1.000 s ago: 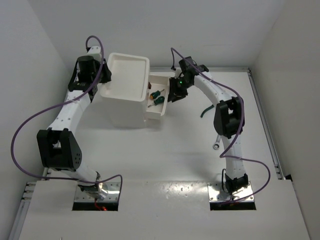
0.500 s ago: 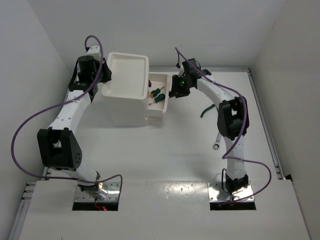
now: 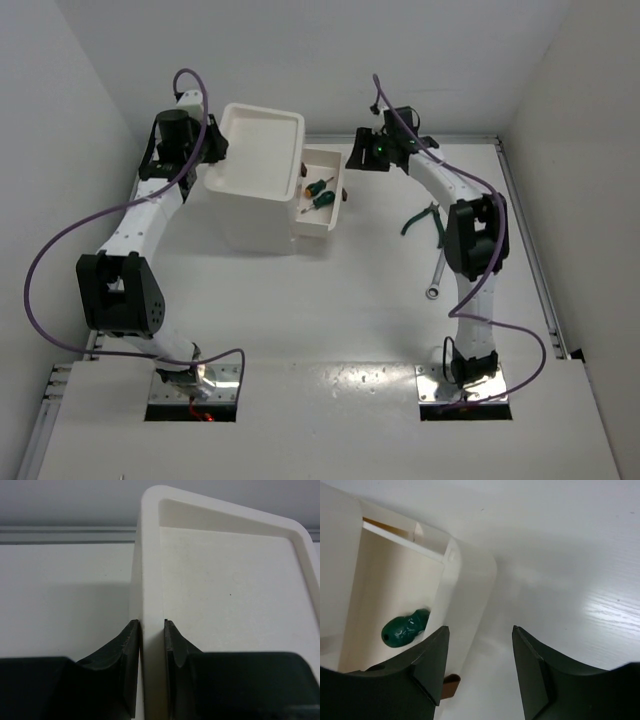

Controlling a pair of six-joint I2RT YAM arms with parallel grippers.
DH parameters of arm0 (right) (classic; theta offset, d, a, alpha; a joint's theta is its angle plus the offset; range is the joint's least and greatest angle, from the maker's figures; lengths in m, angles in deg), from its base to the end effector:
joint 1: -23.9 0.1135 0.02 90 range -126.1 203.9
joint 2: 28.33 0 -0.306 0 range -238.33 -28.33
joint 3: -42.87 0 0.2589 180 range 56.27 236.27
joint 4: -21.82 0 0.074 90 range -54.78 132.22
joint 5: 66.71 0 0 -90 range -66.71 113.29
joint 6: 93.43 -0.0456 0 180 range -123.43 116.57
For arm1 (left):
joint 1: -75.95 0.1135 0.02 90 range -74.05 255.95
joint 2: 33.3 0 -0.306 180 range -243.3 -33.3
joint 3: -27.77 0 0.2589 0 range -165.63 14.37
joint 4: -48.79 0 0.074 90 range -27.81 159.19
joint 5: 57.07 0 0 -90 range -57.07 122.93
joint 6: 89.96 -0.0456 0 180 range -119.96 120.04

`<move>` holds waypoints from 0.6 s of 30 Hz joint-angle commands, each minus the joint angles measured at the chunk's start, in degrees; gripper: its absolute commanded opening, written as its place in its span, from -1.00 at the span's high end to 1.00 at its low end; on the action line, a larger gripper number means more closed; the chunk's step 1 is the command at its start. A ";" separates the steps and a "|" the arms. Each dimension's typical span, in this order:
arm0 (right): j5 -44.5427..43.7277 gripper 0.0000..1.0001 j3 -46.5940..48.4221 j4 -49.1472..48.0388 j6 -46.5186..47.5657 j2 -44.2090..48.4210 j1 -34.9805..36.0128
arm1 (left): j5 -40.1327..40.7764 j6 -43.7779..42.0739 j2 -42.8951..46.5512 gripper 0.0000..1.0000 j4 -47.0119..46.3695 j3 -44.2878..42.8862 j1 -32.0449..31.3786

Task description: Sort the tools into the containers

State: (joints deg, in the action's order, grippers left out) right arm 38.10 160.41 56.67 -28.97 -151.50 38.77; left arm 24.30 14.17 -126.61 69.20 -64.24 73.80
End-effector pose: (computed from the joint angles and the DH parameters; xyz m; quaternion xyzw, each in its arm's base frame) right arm 0.5140 0.1485 0.2676 0.0300 0.9016 0.2533 0.3493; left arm 0.4066 -0.0221 0.3691 -0.0441 0.8252 -0.1409 0.5452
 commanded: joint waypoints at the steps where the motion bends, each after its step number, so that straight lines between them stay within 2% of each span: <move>1: 3.64 -0.10 3.62 -3.08 -1.71 -2.07 1.65 | -9.48 4.06 -8.02 1.00 14.44 6.54 -2.86; 12: 11.64 -0.12 3.34 -5.54 -5.22 -5.40 6.21 | -9.48 3.54 -8.55 1.00 14.44 6.54 -2.86; 18: 13.32 -0.12 0.73 -3.01 -4.53 -3.22 5.69 | -8.96 3.54 -8.55 1.00 14.44 6.54 -2.86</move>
State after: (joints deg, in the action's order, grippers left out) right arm 42.45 161.72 56.33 -31.31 -156.42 41.13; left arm 24.26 14.09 -126.70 69.15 -64.28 73.80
